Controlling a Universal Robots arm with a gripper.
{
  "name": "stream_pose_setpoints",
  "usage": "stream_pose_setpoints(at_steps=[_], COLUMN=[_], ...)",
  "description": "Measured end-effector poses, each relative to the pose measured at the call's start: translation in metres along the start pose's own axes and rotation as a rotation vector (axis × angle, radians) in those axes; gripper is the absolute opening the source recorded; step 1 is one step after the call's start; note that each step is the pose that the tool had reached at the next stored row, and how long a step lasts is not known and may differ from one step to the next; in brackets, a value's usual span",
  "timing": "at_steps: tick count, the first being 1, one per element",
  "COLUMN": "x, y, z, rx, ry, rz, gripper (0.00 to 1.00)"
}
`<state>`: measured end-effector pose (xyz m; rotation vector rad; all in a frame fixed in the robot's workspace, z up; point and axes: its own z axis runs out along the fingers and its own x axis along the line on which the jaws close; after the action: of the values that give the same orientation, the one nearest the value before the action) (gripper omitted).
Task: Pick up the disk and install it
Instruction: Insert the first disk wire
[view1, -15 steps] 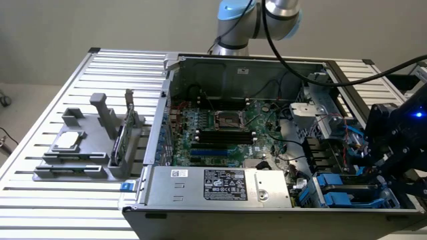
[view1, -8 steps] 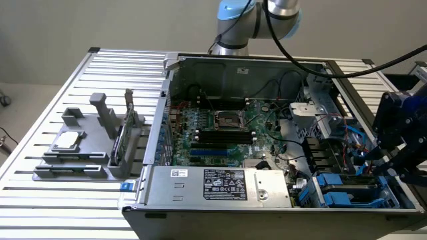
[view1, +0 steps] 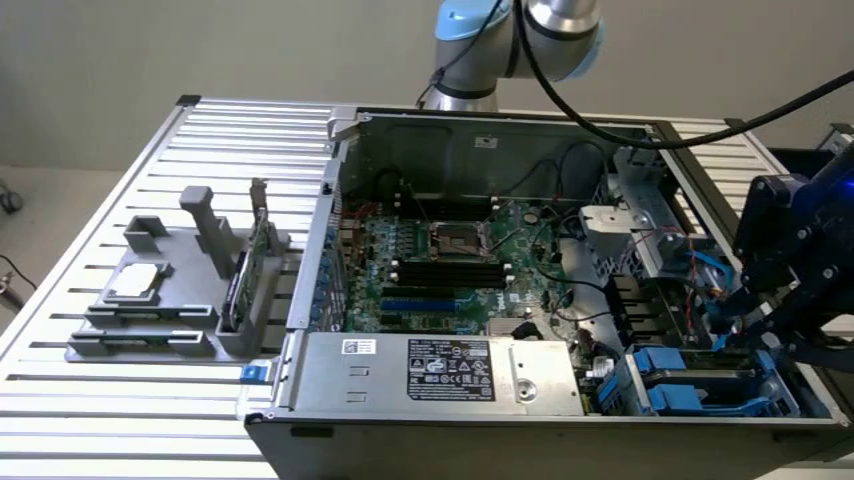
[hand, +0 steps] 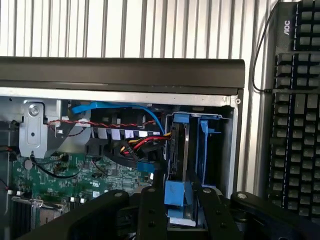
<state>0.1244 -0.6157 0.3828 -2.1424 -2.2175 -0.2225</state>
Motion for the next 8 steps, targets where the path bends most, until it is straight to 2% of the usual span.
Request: stream_pose_setpoints(at_steps=[5, 8], x=[0.001, 0.001], y=[-0.0212, -0.0228], z=[-0.0013, -0.0014], rx=[0.0004, 0.0005], ry=[0.0000, 0.0005], rz=[0.000, -0.001], gripper=[0.32, 0.32])
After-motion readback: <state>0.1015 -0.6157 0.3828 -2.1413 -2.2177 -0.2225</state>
